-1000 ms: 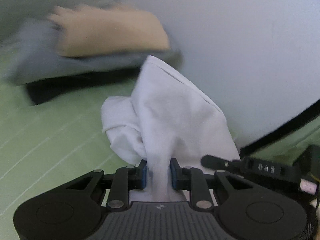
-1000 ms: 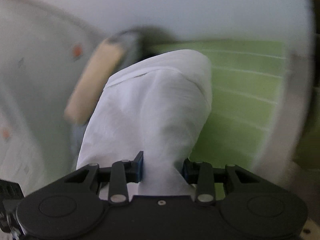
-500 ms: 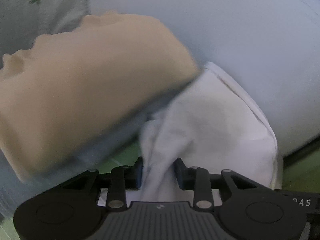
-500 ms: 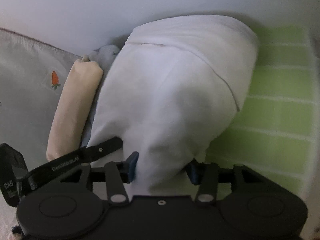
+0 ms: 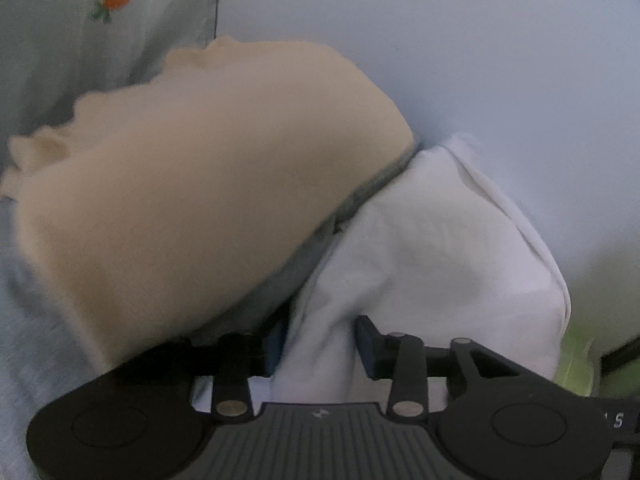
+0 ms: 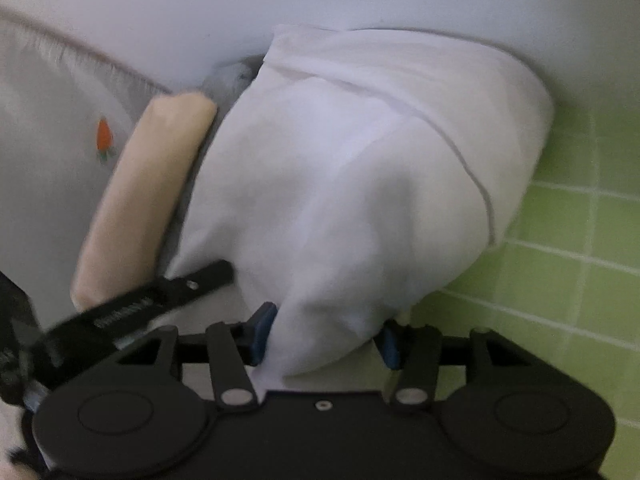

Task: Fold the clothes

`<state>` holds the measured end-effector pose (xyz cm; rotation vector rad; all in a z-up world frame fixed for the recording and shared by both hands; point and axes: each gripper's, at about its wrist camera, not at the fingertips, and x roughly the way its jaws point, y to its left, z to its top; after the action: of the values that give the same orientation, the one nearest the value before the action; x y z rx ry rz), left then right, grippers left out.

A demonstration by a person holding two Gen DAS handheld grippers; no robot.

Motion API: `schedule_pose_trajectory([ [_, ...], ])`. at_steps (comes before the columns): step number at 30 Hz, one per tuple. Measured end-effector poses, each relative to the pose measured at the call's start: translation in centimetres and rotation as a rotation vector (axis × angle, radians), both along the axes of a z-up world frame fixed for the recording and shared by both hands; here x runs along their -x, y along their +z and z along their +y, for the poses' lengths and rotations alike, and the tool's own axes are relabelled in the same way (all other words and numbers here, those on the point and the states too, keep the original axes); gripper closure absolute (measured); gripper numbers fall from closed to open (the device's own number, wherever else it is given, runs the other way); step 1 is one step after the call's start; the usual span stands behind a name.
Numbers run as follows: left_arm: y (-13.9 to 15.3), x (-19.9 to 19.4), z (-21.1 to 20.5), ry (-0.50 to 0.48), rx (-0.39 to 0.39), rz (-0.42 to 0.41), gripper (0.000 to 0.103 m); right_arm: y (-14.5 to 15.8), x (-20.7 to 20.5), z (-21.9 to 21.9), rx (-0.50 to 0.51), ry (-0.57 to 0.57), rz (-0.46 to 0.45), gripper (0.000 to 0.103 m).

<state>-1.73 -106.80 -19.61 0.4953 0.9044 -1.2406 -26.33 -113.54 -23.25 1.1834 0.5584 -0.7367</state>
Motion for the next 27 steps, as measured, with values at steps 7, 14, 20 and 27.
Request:
schedule_pose_trajectory([
  [7,1.3,1.8,7.4,0.177,-0.010,-0.030,0.032,0.8,2.3,2.9,0.063,0.093,0.135,0.030],
  [14,5.0,6.5,14.8,0.360,0.151,-0.120,0.000,5.0,1.9,7.0,0.331,0.228,0.179,0.007],
  [20,8.6,12.1,19.5,0.571,0.227,-0.253,0.000,9.4,2.8,12.2,0.587,0.301,0.249,0.002],
  [27,11.1,16.0,24.9,0.612,0.222,-0.224,0.000,12.2,7.1,17.5,0.641,0.358,0.217,0.002],
])
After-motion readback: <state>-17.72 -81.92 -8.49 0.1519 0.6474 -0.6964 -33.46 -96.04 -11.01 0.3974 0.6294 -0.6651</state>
